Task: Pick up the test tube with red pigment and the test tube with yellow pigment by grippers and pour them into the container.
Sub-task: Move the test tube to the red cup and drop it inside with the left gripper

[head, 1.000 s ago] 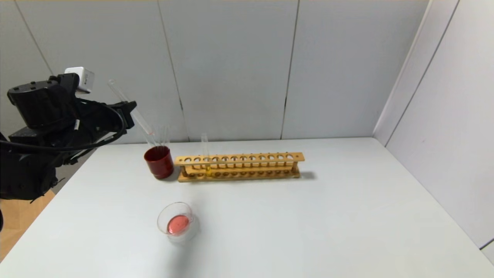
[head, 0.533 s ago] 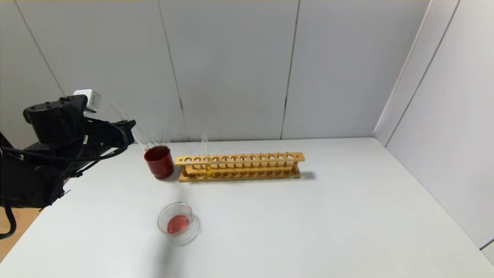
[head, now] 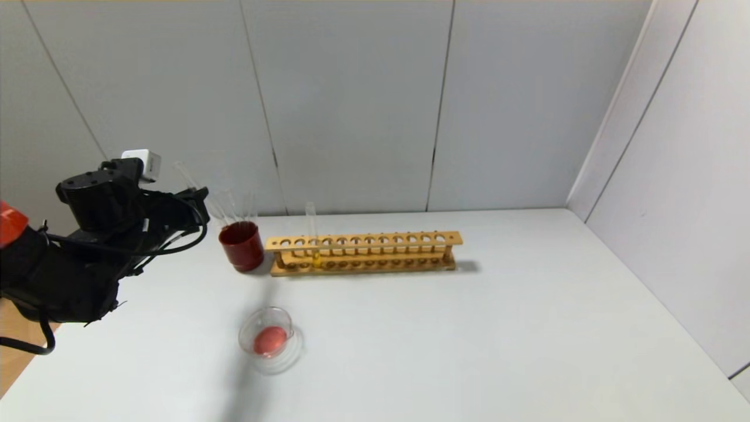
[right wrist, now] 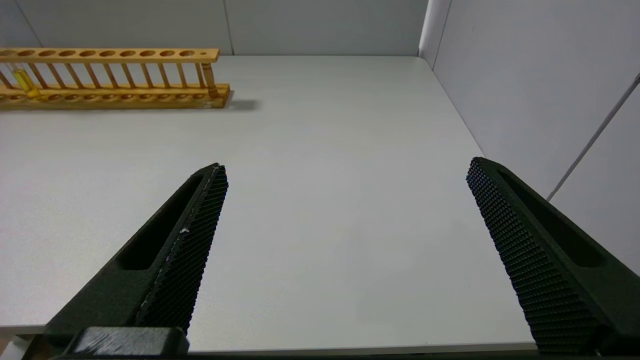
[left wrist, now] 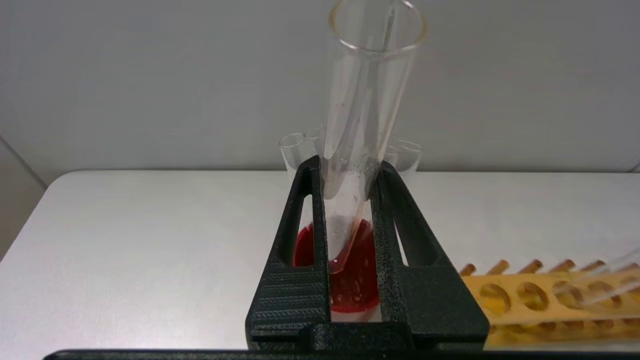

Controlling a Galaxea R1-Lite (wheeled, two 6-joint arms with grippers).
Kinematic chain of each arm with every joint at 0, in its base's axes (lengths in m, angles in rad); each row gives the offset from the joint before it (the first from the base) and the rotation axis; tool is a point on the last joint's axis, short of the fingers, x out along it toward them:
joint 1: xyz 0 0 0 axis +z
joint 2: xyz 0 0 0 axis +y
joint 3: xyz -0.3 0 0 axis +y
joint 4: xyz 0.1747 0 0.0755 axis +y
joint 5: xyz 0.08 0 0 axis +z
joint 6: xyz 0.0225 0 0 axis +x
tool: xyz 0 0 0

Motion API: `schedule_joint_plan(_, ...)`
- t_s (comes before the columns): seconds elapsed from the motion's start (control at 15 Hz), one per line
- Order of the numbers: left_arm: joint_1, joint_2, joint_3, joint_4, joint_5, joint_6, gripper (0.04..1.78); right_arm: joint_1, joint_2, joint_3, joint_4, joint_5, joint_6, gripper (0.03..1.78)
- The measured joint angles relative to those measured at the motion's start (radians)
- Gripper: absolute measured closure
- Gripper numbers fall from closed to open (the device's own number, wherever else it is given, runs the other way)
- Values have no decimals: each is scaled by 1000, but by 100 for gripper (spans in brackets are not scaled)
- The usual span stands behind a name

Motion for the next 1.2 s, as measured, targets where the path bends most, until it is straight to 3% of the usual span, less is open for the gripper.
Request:
schedule_joint_plan(0.87, -3, 96, 3, -20, 1, 0, 146, 0, 0, 0, 0, 0, 0, 6)
schedule_joint_plan(1.07, -7, 100, 3, -20, 1, 0, 119, 0, 0, 0, 0, 0, 0, 6)
schedule_joint_plan(1.2, -11, 99, 4, -20, 2, 1, 86, 0, 0, 0, 0, 0, 0, 6)
